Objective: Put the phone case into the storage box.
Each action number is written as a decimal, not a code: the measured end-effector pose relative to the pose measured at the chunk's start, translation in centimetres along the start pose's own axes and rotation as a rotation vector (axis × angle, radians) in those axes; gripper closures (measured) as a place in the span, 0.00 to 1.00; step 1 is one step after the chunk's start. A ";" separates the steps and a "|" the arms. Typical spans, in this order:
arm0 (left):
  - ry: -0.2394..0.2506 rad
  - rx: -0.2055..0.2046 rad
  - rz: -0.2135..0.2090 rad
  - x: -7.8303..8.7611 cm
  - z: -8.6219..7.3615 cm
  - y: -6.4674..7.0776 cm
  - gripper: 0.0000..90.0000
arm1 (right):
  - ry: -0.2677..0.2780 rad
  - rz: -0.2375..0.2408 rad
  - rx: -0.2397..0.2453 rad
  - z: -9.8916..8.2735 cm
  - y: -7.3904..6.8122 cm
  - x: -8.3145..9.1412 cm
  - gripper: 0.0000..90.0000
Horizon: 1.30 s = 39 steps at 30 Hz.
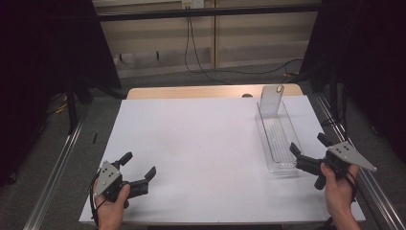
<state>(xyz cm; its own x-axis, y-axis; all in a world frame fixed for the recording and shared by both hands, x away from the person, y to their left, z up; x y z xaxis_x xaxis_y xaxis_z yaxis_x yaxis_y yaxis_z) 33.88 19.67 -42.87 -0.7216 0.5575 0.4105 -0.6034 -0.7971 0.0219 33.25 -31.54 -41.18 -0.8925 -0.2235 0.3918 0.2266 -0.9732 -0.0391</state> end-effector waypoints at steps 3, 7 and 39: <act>0.000 0.003 0.005 0.1 0.0 0.0 0.04 | -0.012 -0.009 0.002 -0.7 -0.1 0.2 0.01; 0.001 0.003 0.007 0.2 0.0 -0.1 0.04 | -0.022 -0.031 -0.001 -1.2 -0.2 0.7 0.02; -0.030 0.023 0.019 0.0 -0.7 -0.3 0.04 | -0.042 -0.100 -0.054 -6.2 -0.3 3.6 0.02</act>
<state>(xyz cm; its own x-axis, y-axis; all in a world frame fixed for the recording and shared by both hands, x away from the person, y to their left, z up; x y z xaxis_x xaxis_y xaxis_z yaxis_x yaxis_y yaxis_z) 33.84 20.03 -43.48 -0.7221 0.5351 0.4385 -0.5815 -0.8128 0.0343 27.59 -32.34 -45.42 -0.8921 -0.1235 0.4347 0.1146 -0.9923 -0.0467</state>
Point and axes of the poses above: each handheld gripper's, and its own axes: x roughly backward along the jaws, z roughly out of its top, y roughly to its right, the point moved 6 cm from there along -x, roughly forward along the jaws, and after that the axes turned 14 degrees about -y, right-handed, at the moved point
